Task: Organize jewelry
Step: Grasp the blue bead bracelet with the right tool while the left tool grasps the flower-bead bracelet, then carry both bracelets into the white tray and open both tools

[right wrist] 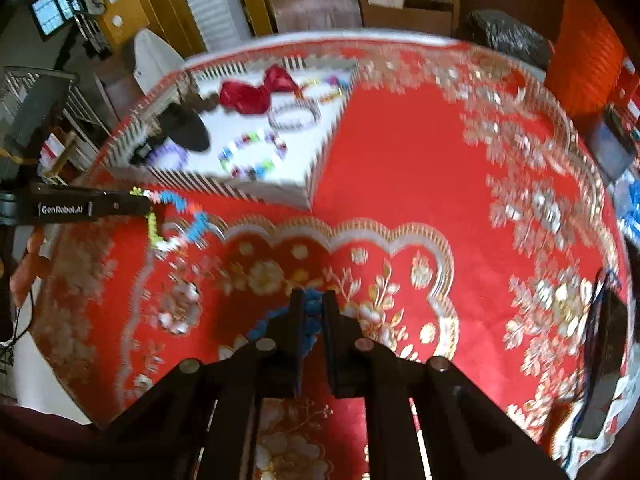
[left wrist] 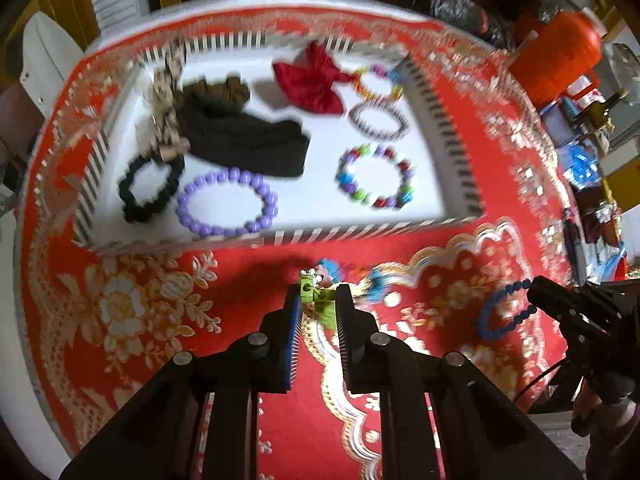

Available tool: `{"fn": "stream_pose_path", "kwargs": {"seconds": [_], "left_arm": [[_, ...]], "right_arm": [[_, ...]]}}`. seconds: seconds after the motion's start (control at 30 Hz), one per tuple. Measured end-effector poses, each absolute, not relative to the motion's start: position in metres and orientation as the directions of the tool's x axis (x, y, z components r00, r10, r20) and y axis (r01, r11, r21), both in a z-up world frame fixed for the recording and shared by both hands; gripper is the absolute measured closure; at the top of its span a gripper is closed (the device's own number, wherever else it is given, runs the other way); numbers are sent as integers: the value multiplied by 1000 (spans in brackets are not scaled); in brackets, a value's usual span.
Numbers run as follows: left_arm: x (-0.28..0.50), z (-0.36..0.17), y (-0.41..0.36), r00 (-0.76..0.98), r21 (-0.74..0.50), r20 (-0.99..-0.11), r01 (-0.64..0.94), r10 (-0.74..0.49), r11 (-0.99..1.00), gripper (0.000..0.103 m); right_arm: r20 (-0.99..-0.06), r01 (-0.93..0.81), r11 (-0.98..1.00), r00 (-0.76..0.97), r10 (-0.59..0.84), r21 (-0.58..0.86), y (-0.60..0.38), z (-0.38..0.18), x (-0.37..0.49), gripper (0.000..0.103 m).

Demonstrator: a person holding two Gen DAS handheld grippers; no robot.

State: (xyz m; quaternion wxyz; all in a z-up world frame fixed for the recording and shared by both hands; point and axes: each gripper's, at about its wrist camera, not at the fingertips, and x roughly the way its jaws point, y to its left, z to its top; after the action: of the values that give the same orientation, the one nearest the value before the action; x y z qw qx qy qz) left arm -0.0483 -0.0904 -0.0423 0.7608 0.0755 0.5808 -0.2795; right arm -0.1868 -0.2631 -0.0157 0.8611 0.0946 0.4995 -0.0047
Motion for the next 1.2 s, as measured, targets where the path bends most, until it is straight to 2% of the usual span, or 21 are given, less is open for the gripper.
{"fn": "stream_pose_path", "kwargs": {"seconds": [0.3,0.53,1.0,1.2], "left_arm": [[-38,28,-89,284,-173,-893,502,-350,847,100],[-22,54,-87,348,-135,-877,482,-331,866,100],[37,56,-100,391,-69,-875,482,-285,874,100],[69,45,-106,371,-81,-884,480,-286,874,100]], "right_arm": [[-789,46,984,605,110,173,-269,44,-173,95],[-757,-13,987,640,131,160,-259,67,-146,95],[-761,-62,987,631,152,145,-235,68,-76,95],[-779,-83,982,599,184,168,-222,53,-46,95]]}}
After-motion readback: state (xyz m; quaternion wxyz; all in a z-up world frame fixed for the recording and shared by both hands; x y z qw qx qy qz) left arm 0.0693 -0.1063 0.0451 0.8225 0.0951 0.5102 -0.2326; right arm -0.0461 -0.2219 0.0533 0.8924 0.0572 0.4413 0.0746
